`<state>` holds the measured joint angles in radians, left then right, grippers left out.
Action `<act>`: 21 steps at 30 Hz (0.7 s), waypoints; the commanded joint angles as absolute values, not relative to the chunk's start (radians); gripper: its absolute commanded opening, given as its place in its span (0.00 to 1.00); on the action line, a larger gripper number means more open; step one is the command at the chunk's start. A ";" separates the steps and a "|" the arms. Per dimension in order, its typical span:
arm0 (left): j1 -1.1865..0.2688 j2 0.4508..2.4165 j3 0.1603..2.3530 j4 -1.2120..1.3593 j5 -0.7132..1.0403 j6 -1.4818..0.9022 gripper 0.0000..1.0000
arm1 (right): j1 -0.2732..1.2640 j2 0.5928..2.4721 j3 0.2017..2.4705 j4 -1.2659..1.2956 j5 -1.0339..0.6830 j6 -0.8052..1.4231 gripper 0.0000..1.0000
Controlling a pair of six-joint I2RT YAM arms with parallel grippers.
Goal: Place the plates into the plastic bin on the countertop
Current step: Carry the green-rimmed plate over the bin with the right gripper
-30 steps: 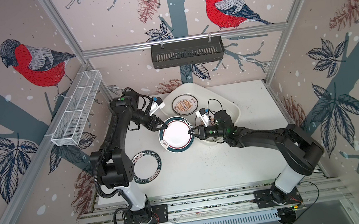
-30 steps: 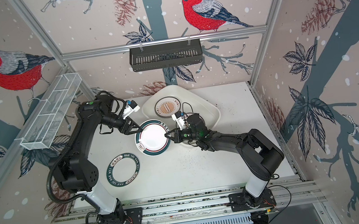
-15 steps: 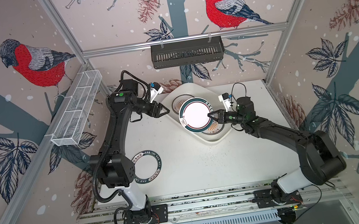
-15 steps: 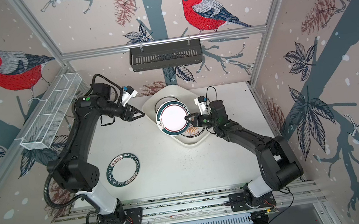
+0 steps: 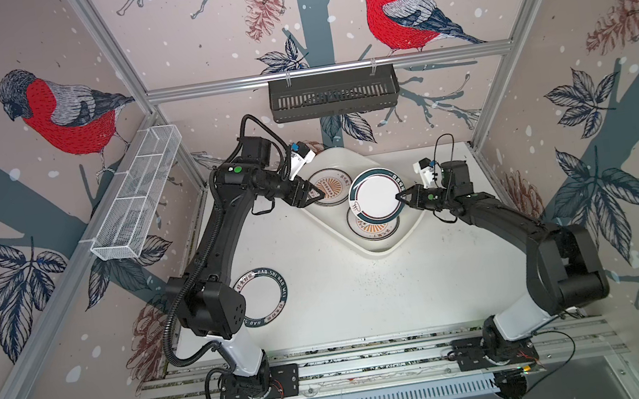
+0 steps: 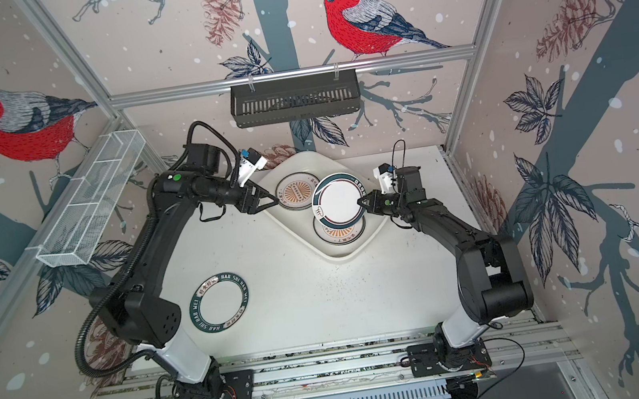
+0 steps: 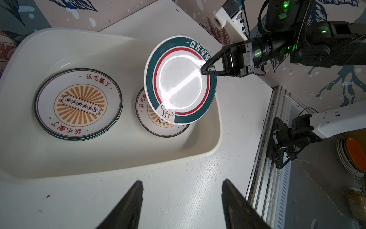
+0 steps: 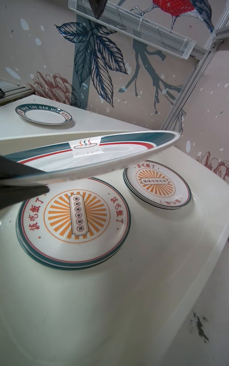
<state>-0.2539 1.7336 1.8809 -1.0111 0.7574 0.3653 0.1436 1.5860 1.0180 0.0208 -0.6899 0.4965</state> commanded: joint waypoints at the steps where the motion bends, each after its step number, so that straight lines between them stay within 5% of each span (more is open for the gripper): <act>1: -0.263 1.708 1.865 -0.964 0.790 0.348 0.63 | 0.136 1.626 1.066 -0.039 -0.696 0.452 0.07; 21: -0.275 1.667 1.790 -0.906 0.843 0.330 0.64 | 0.115 1.791 1.217 -0.234 -0.684 0.425 0.09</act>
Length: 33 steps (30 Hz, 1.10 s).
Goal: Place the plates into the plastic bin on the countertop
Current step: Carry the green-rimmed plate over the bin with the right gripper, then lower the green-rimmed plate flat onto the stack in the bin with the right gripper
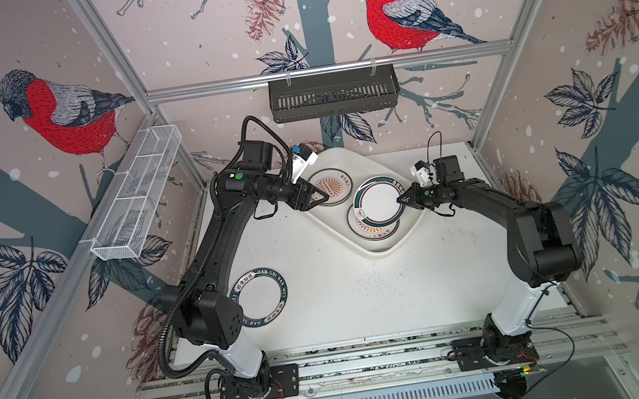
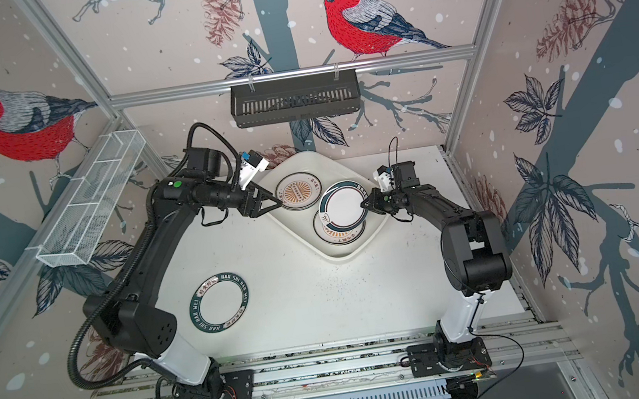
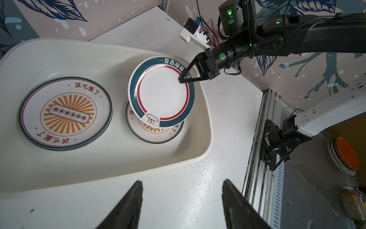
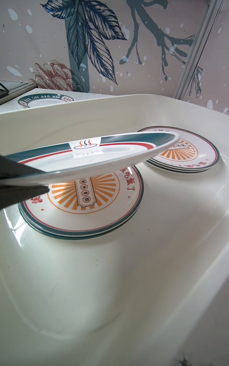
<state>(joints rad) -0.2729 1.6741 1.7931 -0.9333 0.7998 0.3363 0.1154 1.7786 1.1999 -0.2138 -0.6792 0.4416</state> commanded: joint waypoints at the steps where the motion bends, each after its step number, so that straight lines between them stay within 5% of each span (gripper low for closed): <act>1: -0.276 1.667 1.791 -0.903 0.847 0.328 0.64 | 0.115 1.799 1.221 -0.240 -0.686 0.426 0.09; 33: -0.276 1.638 1.744 -0.856 0.884 0.323 0.64 | 0.142 1.937 1.380 -0.395 -0.620 0.389 0.13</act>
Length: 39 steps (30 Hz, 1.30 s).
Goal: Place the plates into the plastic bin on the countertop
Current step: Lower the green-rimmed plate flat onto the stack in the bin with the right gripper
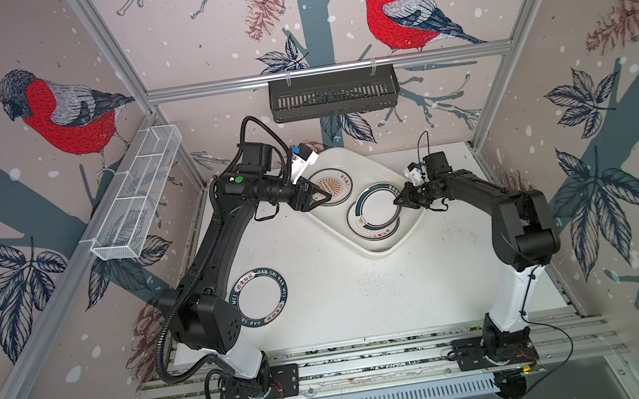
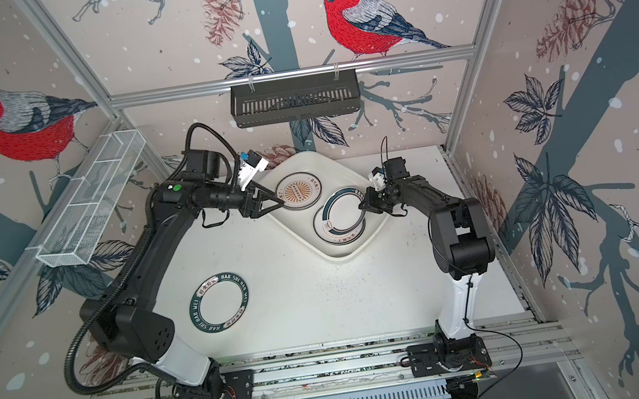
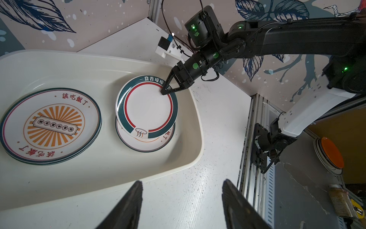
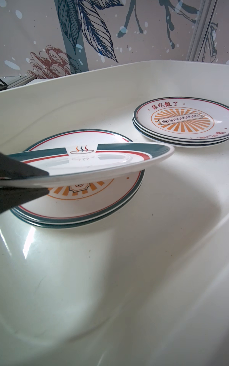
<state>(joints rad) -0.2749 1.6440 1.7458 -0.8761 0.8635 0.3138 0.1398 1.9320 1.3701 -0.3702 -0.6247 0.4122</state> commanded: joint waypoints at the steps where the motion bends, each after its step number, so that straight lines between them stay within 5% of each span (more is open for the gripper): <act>1: -0.276 1.638 1.745 -0.856 0.886 0.324 0.64 | 0.141 1.939 1.381 -0.395 -0.618 0.387 0.14; 39: -0.276 1.634 1.742 -0.862 0.928 0.327 0.64 | 0.123 1.971 1.378 -0.413 -0.606 0.361 0.21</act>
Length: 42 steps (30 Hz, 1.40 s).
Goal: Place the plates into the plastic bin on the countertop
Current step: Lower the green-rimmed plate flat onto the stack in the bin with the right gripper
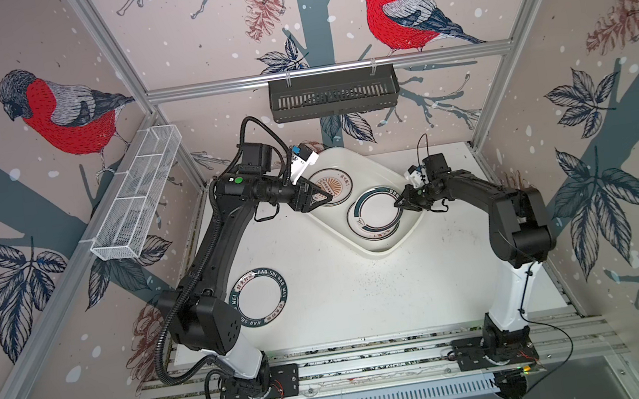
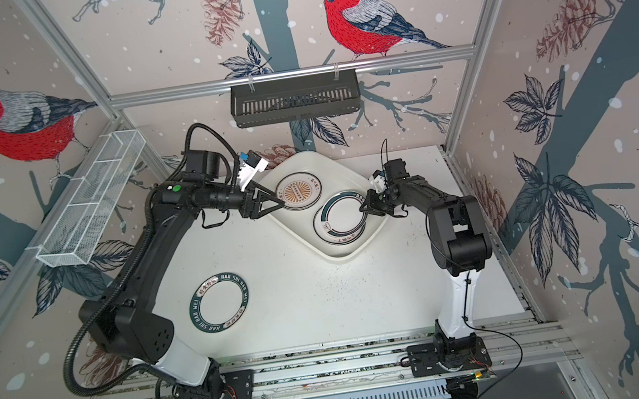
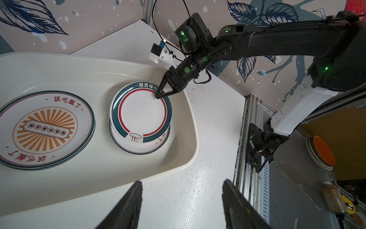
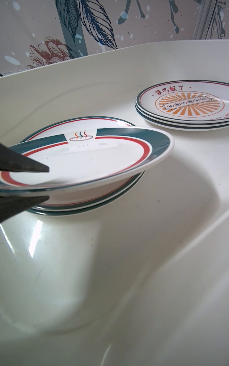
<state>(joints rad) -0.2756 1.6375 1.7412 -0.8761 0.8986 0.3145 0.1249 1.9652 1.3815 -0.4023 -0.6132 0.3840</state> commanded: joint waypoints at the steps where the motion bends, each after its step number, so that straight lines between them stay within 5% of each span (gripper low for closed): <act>1: -0.277 1.633 1.741 -0.862 0.929 0.327 0.64 | 0.121 1.971 1.376 -0.414 -0.606 0.362 0.21; 42: -0.277 1.670 1.772 -0.907 0.940 0.342 0.64 | 0.133 2.003 1.434 -0.493 -0.545 0.338 0.25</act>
